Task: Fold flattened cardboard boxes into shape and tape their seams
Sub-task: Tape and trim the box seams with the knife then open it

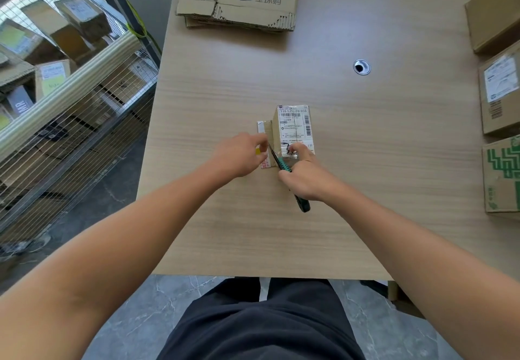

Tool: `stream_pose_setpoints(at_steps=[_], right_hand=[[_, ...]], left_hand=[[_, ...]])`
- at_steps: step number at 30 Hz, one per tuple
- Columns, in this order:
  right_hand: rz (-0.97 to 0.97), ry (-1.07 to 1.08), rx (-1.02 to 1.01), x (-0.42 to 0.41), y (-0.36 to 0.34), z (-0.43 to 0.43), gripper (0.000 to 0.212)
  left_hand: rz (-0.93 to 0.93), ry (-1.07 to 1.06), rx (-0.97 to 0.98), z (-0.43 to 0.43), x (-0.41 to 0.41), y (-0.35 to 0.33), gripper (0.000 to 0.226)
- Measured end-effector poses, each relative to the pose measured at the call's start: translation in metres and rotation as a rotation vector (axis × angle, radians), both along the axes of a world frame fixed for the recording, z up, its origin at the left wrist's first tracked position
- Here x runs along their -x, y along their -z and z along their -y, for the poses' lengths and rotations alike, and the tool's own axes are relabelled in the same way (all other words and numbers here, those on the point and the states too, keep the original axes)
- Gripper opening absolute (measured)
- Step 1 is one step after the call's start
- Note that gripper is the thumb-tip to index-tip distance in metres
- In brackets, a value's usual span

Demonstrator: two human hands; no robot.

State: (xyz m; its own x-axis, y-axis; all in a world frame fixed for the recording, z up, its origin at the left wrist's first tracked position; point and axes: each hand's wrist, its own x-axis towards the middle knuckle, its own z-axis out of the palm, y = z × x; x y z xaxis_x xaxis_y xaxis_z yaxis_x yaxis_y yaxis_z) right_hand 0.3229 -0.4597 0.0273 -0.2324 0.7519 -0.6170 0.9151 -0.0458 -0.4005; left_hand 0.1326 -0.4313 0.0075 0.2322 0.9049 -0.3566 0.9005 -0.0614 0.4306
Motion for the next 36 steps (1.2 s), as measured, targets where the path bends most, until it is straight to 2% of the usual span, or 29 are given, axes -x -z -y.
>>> stream_pose_setpoints(at_steps=[5, 7, 9, 12, 16, 18, 20, 22, 24, 26, 30, 33, 36], right_hand=[[0.161, -0.068, 0.034, 0.01, -0.013, -0.011, 0.062], [0.263, -0.171, 0.036, 0.014, -0.014, -0.01, 0.062], [0.287, -0.245, 0.042, 0.017, -0.013, -0.006, 0.064], [0.22, -0.259, 0.015, 0.011, -0.014, -0.003, 0.065], [0.0, -0.213, -0.041, -0.016, -0.015, 0.004, 0.047], [-0.226, -0.028, -0.086, -0.029, -0.015, 0.014, 0.031], [-0.487, 0.322, -0.197, -0.036, -0.011, 0.022, 0.022], [-0.649, 0.613, -0.3, -0.042, -0.006, 0.023, 0.034], [-0.671, 0.693, -0.384, -0.04, -0.001, 0.018, 0.034], [-0.637, 0.689, -0.45, -0.034, 0.005, 0.011, 0.02], [-0.576, 0.645, -0.532, -0.025, 0.023, -0.002, 0.041], [-0.507, 0.54, -0.576, -0.023, 0.04, -0.005, 0.03], [-0.545, 0.507, -0.605, -0.022, 0.051, -0.002, 0.033]], left_hand=[[-0.042, -0.005, -0.078, 0.012, -0.006, -0.007, 0.016], [0.006, -0.038, -0.128, 0.012, -0.003, -0.014, 0.016], [0.044, -0.084, -0.204, 0.007, 0.005, -0.02, 0.014], [0.034, -0.134, -0.255, -0.002, 0.024, -0.024, 0.017], [0.017, -0.097, -0.211, -0.011, 0.038, -0.023, 0.022], [0.043, -0.069, -0.171, -0.014, 0.039, -0.019, 0.014], [0.076, -0.045, -0.124, -0.015, 0.039, -0.014, 0.008], [0.092, -0.008, -0.107, -0.015, 0.037, -0.007, 0.008], [0.09, 0.013, -0.107, -0.015, 0.032, -0.003, 0.011], [0.088, 0.015, -0.124, -0.018, 0.028, -0.001, 0.023], [0.083, 0.039, -0.196, -0.03, 0.021, 0.0, 0.053], [0.036, 0.116, -0.273, -0.038, 0.011, 0.002, 0.062], [0.025, 0.235, -0.347, -0.044, 0.001, 0.004, 0.064]])
